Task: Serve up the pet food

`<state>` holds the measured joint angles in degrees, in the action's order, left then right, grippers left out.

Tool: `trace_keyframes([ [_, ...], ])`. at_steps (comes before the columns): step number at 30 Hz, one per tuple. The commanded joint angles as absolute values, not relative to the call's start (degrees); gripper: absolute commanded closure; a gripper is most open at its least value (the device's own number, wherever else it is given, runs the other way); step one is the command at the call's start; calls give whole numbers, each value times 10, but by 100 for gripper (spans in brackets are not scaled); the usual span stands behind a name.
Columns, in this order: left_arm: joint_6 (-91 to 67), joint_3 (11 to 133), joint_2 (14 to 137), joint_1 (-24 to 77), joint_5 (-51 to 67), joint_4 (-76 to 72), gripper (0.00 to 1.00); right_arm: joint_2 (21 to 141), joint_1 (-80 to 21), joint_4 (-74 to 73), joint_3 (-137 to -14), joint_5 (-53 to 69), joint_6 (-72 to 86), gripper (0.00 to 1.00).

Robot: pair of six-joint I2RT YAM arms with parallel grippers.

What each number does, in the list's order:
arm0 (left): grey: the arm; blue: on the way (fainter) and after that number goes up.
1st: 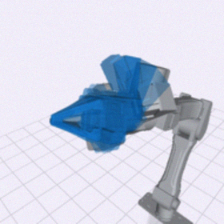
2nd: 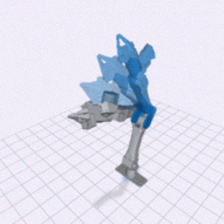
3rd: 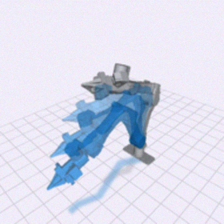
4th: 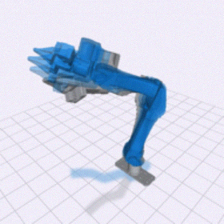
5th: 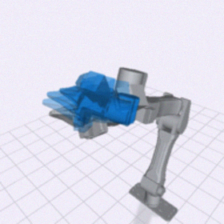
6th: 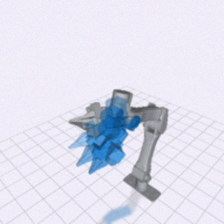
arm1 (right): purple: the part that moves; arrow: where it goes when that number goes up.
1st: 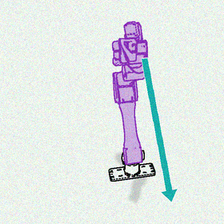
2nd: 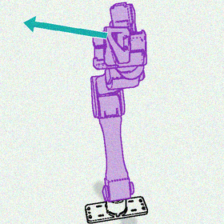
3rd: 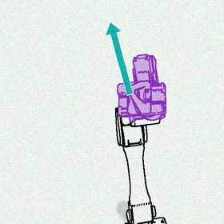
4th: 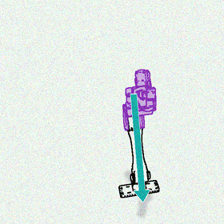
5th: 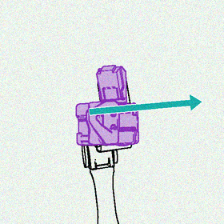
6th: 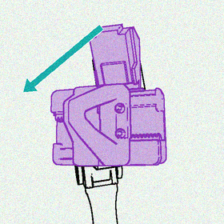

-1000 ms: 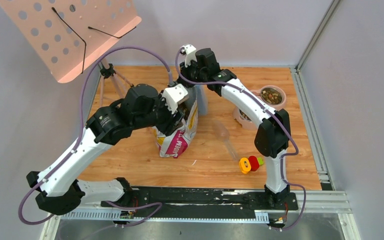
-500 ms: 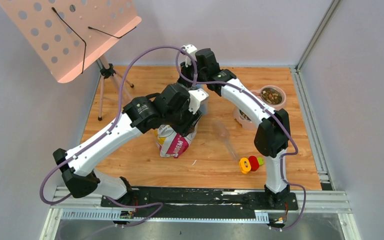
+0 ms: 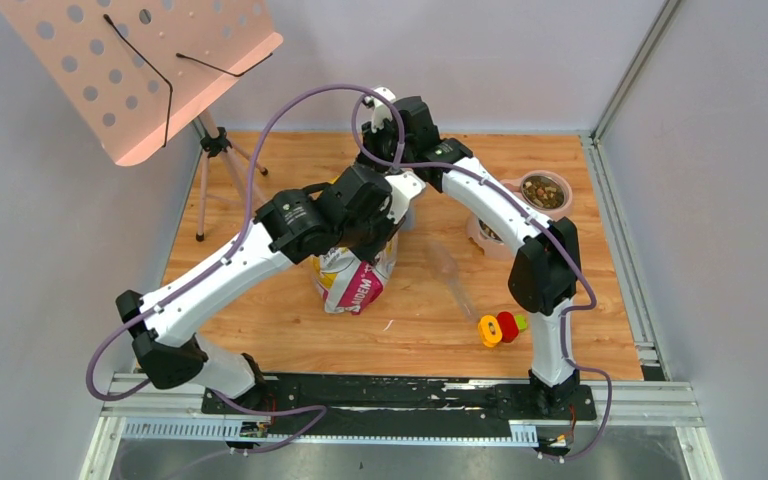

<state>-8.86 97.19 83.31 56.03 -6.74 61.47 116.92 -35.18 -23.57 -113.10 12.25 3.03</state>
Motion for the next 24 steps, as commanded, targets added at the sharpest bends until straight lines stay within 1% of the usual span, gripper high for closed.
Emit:
trace_keyframes([
  [1, -23, 954, 766, 535, -41, 603, 100, 1123, -331, -182, -1137, 39, 34, 100],
  [3, -4, 929, 727, 502, -37, 613, 100, 1096, -331, -195, -1128, 39, 54, 100],
  [4, 5, 909, 697, 477, -74, 612, 100, 1082, -332, -205, -1126, 41, 69, 100],
  [5, 36, 897, 680, 467, -85, 608, 100, 1067, -331, -216, -1127, 47, 86, 100],
  [7, 90, 843, 586, 428, -115, 568, 100, 1040, -332, -240, -1132, 70, 114, 100],
  [9, 139, 775, 514, 413, -140, 532, 100, 1015, -337, -261, -1131, 64, 138, 100],
  [11, 182, 749, 463, 411, -148, 500, 100, 993, -339, -284, -1113, 56, 164, 100],
  [15, 251, 737, 436, 411, -166, 451, 100, 940, -340, -300, -1038, 47, 183, 100],
  [17, 261, 730, 434, 410, -139, 443, 100, 935, -339, -303, -1011, 43, 195, 100],
  [18, 252, 729, 434, 410, -119, 449, 95, 937, -339, -303, -1010, 51, 199, 100],
  [19, 246, 727, 434, 410, -70, 466, 81, 942, -339, -303, -1014, 64, 204, 100],
  [20, 235, 724, 434, 411, -37, 475, 54, 949, -340, -301, -1021, 75, 209, 100],
  [21, 232, 716, 432, 411, 33, 491, 40, 956, -340, -300, -1031, 82, 213, 100],
  [22, 226, 711, 432, 411, 62, 499, 24, 965, -341, -299, -1040, 86, 213, 100],
  [23, 223, 704, 436, 410, 100, 500, 21, 973, -342, -298, -1049, 86, 214, 100],
  [24, 214, 701, 448, 410, 110, 499, 17, 980, -342, -296, -1056, 87, 213, 100],
])
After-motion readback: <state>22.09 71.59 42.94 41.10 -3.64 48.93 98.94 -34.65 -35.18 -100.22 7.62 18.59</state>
